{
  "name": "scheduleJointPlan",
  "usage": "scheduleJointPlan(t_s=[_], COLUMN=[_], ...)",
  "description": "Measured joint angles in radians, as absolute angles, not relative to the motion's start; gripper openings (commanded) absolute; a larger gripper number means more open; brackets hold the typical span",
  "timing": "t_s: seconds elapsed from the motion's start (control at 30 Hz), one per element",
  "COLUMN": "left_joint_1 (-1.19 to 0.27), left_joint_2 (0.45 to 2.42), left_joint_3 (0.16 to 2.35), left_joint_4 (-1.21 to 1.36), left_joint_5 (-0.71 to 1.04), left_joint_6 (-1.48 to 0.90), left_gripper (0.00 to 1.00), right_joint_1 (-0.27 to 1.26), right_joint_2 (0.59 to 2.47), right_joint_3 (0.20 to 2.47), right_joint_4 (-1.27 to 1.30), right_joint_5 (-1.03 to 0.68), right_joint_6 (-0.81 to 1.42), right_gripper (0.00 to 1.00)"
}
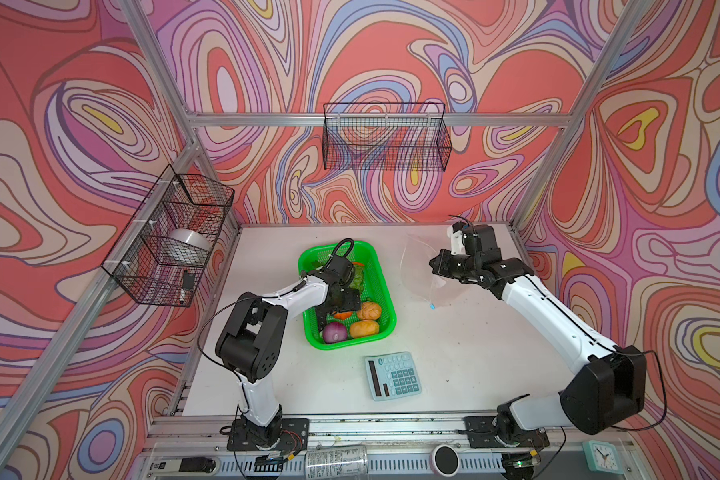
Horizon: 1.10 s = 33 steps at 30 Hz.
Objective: Place the food in the zip-top bag and seal the zipper
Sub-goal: 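Lower the left gripper into the basket and grasp the orange pumpkin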
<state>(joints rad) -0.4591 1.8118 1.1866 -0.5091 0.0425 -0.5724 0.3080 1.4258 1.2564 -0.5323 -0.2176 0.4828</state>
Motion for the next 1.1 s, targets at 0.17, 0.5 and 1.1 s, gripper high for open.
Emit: scheduleJointPlan(t_s=[0.17, 0.5, 1.1], left_joint_1=[-0.485, -0.498, -0.498], left_joint_2=[1.829, 1.842, 1.772], left_joint_3=[1.233, 1.237, 1.231], left_joint_4=[-0.532, -0.551, -0.583], left_joint_5=[-0.013, -0.057, -0.064], left_joint_6=[-0.552, -0.532, -0.524], left_gripper=[0.94, 0.95, 0.74], right_joint_1=[0.308, 0.308, 0.308], right_joint_2=[1.422, 1.421, 1.406], right_joint_3=[1.256, 1.256, 1.256], right_joint_4=[-0.532, -0.532, -0.539], right_joint_5=[-0.213, -0.202, -0.186], right_joint_6=[0.482, 0.479, 0.473], right_gripper=[0.00, 0.00, 0.00])
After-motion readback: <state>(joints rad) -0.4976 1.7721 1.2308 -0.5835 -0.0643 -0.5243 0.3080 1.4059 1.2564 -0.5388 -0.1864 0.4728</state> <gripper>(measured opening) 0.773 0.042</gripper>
